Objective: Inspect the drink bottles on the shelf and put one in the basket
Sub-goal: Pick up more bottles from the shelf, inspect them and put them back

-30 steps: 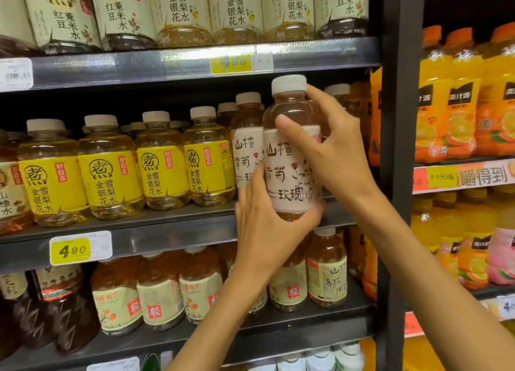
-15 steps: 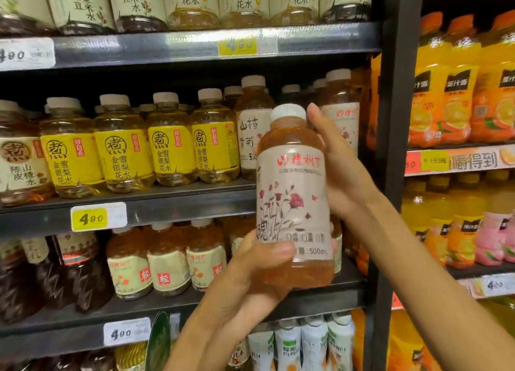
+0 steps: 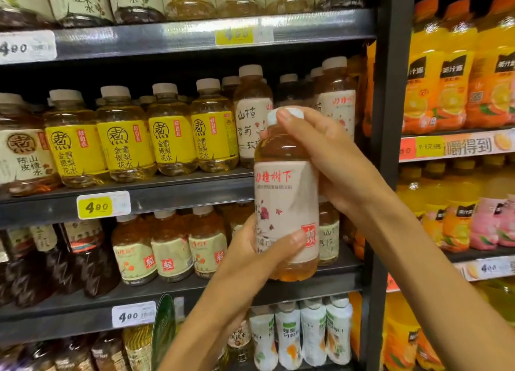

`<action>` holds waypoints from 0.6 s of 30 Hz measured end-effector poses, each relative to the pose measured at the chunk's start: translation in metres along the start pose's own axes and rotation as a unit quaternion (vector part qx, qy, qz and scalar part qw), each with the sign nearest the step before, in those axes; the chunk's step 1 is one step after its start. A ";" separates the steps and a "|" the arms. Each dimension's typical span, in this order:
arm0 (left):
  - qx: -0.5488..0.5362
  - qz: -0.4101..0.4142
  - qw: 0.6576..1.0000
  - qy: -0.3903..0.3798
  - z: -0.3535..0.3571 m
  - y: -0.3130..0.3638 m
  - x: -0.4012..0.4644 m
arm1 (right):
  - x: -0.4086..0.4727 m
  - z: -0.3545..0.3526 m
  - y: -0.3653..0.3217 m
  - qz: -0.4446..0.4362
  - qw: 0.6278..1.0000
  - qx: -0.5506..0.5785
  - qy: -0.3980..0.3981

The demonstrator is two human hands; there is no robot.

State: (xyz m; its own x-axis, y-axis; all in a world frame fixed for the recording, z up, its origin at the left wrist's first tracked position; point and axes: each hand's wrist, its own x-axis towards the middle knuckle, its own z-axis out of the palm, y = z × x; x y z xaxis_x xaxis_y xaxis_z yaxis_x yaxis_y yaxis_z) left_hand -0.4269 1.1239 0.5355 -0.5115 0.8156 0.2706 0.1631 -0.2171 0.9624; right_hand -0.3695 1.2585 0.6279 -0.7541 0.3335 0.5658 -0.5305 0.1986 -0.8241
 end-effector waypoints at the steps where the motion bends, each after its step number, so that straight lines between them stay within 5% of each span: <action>1: -0.018 -0.001 1.000 0.003 0.001 0.002 0.003 | 0.001 -0.002 0.001 0.002 1.000 0.020 -0.007; 5: -0.137 -0.009 0.991 0.004 -0.003 0.007 0.004 | 0.004 -0.005 0.006 0.036 0.980 0.190 -0.054; 10: -0.327 -0.046 0.931 -0.157 0.005 0.008 -0.004 | 0.010 0.005 0.013 0.086 0.939 0.317 -0.105; 18: -0.191 -0.055 0.976 -0.087 -0.012 0.004 -0.003 | 0.008 -0.010 0.013 0.096 0.973 0.209 -0.009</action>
State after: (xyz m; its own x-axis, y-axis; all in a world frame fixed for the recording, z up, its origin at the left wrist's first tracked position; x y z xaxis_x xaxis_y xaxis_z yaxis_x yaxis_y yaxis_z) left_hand -0.4344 1.1142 0.5392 -0.3513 0.9171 0.1885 -0.2286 -0.2792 0.9326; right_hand -0.3780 1.2732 0.6213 -0.8595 0.3115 0.4054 -0.4871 -0.2586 -0.8341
